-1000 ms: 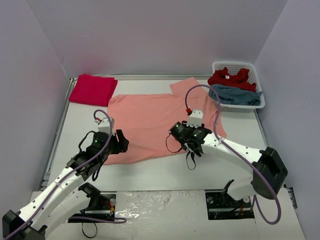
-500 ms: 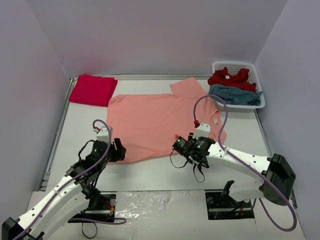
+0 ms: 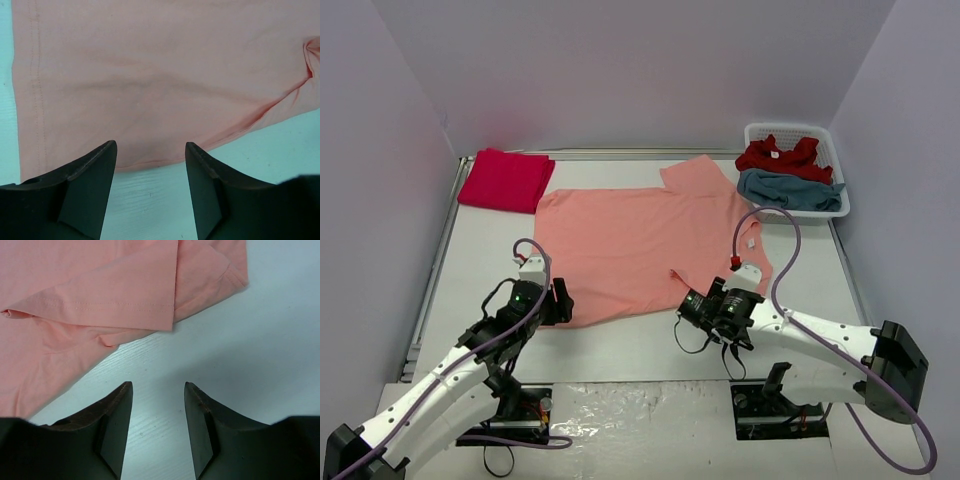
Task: Fold and stack the t-shirts
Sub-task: Grap the side of the flattened tshirt closest away from the robot with both arms
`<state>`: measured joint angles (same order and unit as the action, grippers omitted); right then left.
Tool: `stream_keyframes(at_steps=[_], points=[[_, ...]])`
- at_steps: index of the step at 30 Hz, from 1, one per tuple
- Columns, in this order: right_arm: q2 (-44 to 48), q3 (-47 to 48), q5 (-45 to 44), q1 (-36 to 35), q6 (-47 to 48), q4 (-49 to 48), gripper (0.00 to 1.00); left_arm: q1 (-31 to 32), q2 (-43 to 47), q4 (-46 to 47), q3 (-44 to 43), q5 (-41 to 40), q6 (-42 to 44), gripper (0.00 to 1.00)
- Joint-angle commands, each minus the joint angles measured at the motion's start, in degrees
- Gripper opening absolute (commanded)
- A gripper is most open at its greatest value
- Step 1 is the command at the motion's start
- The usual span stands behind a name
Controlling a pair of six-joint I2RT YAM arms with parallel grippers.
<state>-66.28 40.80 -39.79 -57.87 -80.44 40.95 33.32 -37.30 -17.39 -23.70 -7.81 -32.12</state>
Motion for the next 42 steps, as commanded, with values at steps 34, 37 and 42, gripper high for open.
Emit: stream_keyframes(at_steps=[34,37,42], points=[[-35.5,8.2,-65.3,8.7,-41.4,26.8,1.0,0.3,3.7,3.4,0.2,-10.0,1.4,0.56],[-40.5,7.9,-65.5,9.6,-46.8,26.6,1.0,0.3,3.1,3.5,0.0,-9.7,1.7,0.56],[-38.1,7.9,-65.4,12.1,-47.9,26.6,1.0,0.3,1.9,4.1,-0.1,-9.2,2.0,0.56]])
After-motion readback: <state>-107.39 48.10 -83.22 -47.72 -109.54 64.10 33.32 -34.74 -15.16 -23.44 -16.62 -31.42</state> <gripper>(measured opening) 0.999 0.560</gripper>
